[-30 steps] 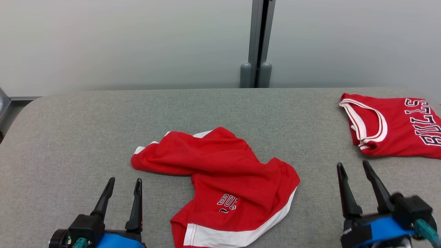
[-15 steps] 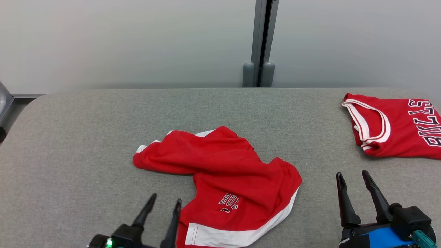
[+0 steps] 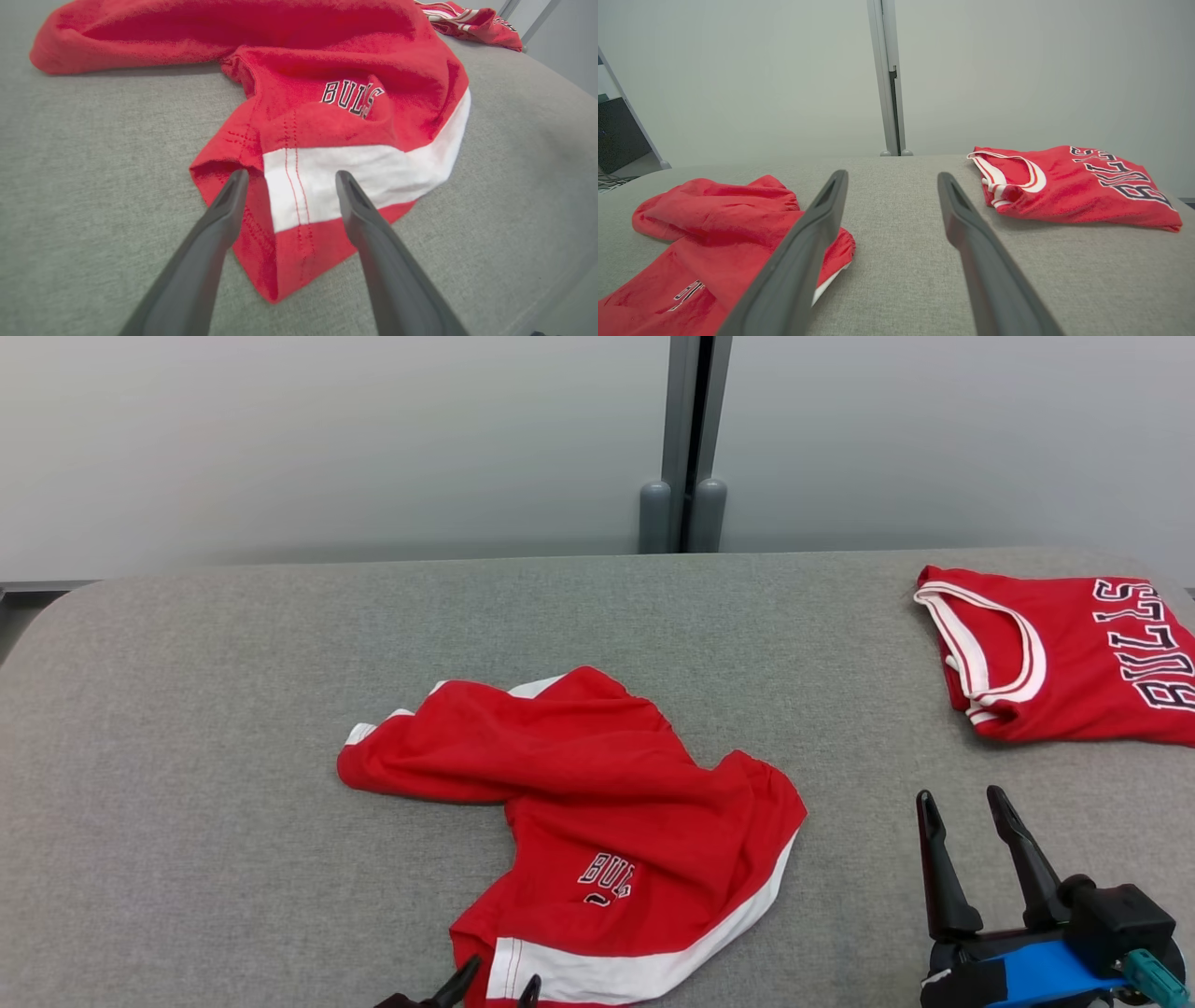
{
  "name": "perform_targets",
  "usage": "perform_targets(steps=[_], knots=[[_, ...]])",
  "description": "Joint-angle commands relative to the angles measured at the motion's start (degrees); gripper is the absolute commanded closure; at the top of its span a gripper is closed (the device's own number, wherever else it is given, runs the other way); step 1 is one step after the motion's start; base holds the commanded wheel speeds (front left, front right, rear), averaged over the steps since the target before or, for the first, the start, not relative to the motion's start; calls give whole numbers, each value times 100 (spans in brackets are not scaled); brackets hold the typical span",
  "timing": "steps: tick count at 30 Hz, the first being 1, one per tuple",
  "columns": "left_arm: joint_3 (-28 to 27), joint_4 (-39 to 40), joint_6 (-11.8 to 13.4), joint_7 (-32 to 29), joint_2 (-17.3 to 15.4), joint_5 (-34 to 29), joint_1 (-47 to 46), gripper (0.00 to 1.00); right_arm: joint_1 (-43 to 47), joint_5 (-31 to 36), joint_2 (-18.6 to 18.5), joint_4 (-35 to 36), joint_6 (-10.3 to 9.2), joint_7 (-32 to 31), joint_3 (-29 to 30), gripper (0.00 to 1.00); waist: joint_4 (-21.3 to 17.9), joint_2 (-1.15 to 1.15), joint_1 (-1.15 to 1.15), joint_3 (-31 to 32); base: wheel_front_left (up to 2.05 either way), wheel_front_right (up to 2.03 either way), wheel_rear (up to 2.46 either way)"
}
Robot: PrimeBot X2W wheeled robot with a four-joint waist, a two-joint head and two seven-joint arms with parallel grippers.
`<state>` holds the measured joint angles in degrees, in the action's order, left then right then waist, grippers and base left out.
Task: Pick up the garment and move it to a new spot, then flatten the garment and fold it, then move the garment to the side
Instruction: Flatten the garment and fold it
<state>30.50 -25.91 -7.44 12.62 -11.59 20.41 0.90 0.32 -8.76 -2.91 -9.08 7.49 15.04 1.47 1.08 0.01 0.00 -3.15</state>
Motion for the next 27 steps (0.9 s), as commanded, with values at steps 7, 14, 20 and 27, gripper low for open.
perform_targets(steps=[7,14,20,27], knots=[[322,-360,-7,-33,45,209,-250,0,-67,-36,-2,-62,1,17,11,0,-82,-1,0,-48,0,0,0],[565,-522,-7,70,103,482,-489,100,-75,-31,-1,-103,2,17,23,0,-64,-1,0,-58,0,0,0],[243,-542,101,209,-47,632,-556,100,4,-48,-2,-154,1,16,74,0,76,-1,0,-67,0,0,0],[-386,-137,348,261,-544,634,-327,100,117,-94,-2,-365,2,17,115,0,254,-1,0,-60,0,0,0]])
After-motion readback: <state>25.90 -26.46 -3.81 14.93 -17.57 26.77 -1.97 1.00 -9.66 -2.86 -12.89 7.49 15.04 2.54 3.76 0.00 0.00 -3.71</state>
